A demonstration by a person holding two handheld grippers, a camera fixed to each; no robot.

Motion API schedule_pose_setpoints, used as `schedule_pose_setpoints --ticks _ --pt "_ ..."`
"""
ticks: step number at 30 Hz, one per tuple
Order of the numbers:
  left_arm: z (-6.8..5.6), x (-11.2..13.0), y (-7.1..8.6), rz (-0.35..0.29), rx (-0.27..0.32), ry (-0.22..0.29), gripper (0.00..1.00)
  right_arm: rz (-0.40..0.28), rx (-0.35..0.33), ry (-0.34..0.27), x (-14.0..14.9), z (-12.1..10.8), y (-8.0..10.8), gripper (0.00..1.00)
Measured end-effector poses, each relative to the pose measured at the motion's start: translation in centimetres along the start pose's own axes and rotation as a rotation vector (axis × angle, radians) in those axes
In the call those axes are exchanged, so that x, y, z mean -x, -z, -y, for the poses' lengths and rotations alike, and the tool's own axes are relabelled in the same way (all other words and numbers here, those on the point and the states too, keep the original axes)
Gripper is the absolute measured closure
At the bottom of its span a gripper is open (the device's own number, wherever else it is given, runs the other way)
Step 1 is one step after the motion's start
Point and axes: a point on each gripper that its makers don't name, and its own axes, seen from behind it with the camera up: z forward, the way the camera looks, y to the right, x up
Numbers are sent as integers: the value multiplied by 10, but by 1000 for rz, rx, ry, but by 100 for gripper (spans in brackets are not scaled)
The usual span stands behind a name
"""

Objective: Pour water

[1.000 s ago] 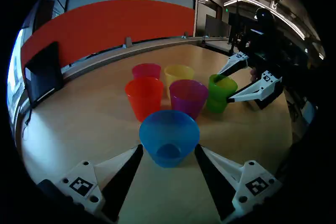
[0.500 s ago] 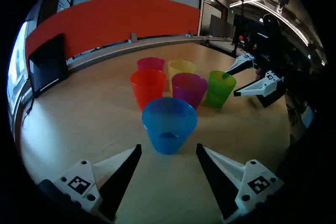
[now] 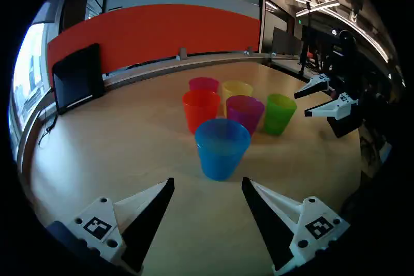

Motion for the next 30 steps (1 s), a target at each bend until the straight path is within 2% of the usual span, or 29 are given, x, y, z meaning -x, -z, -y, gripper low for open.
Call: schedule_pose_setpoints --ticks 5,8,12,21,24,30 --pt "15 -6 12 -54 -67 16 3 -49 58 -26 -8 -9 15 1" --pt "28 -12 21 -97 -129 19 3 -84 98 -48 -15 -15 24 1" --pt "43 -24 35 -167 -200 29 3 -139 153 -78 -25 -23 35 1" --pt "73 -50 67 -326 -338 84 3 -260 281 -125 -55 -49 53 1" --pt "80 -57 77 -373 -380 94 3 -297 332 -126 -65 -59 58 1" --pt "84 -67 90 -436 -418 112 3 -366 405 -123 -84 -71 64 1"
